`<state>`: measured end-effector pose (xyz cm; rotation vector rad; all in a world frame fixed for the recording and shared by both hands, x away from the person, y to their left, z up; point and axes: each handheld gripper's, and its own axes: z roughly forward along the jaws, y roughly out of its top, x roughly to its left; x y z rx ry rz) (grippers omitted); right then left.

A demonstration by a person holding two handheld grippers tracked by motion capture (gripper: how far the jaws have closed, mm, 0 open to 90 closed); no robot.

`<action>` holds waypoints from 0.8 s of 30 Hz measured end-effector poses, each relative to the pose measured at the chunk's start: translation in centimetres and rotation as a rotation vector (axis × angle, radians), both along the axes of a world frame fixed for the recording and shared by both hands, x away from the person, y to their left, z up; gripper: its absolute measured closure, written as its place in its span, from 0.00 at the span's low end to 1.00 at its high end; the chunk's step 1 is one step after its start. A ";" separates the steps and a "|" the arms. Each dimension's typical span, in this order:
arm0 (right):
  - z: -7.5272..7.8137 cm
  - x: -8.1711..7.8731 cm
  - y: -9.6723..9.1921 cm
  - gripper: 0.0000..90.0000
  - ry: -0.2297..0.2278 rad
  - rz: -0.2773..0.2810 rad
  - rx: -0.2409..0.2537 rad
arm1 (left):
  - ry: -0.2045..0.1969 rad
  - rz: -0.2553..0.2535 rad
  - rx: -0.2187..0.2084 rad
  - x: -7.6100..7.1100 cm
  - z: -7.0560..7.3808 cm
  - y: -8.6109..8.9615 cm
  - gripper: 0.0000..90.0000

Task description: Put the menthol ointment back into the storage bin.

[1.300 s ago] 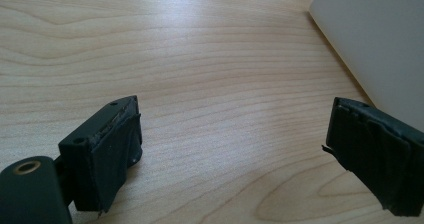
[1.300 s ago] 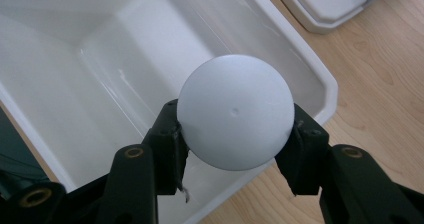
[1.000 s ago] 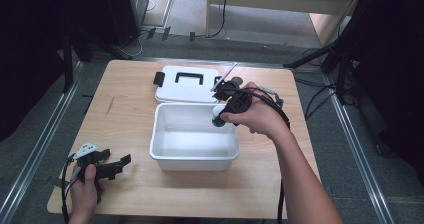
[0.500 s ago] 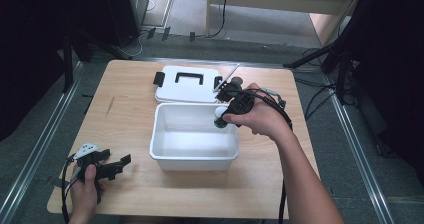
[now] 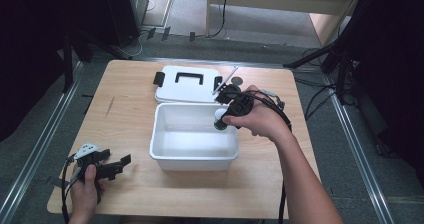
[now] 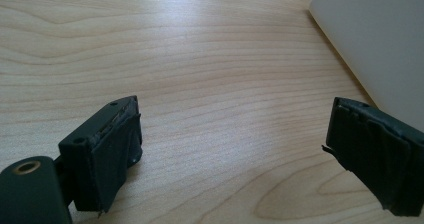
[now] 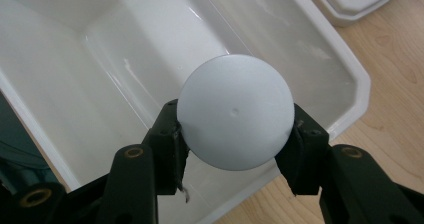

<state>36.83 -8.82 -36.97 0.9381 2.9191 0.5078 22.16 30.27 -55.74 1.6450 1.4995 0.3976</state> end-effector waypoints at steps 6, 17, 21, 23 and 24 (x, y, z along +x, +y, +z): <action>-1.5 0.0 0.4 0.58 0.026 0.008 -0.023 | 0.000 0.001 -0.001 0.0 0.0 0.0 0.09; -3.5 -0.1 0.9 0.58 0.054 0.021 -0.045 | 0.002 -0.002 0.001 0.0 0.0 0.0 0.09; -3.9 -0.1 1.1 0.58 0.058 0.028 -0.049 | 0.002 -0.002 0.001 0.0 0.0 0.0 0.09; -4.1 -0.1 1.2 0.58 0.062 0.030 -0.051 | 0.002 -0.002 0.001 0.0 0.0 0.0 0.09; -4.4 -0.1 1.3 0.58 0.064 0.032 -0.055 | 0.002 -0.002 0.001 0.0 0.0 0.0 0.09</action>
